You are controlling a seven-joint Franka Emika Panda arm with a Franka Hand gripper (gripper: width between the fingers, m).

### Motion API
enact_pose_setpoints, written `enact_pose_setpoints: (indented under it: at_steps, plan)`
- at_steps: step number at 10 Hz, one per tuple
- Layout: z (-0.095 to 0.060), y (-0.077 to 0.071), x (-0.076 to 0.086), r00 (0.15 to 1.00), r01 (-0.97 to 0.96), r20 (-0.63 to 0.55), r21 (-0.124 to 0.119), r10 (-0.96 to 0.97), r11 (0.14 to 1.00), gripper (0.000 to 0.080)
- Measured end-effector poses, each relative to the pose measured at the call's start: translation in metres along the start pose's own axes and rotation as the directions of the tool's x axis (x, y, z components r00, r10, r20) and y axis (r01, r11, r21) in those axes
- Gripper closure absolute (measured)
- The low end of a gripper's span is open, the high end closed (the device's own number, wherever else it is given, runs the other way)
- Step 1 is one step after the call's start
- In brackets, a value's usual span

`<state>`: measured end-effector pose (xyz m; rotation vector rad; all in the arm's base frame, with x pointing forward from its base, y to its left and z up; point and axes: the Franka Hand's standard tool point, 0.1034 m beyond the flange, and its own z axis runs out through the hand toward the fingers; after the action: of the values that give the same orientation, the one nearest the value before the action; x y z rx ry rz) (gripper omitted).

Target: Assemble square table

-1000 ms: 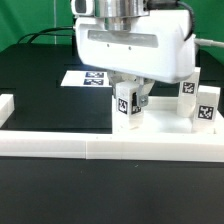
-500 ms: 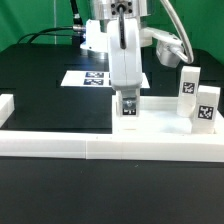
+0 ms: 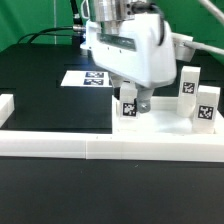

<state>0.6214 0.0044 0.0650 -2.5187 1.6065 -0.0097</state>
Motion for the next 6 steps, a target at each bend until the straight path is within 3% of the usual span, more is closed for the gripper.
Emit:
enact_pose_setpoints:
  at_steps: [5,6]
  plan:
    - [0.0014,0.0032,0.0014,0.924,0.382,0.002,-0.008,-0.382,0.924,0.0150]
    - [0.0014,0.0024,-0.0010,0.818,0.575,-0.002,-0.043,-0.575,0.817,0.0150]
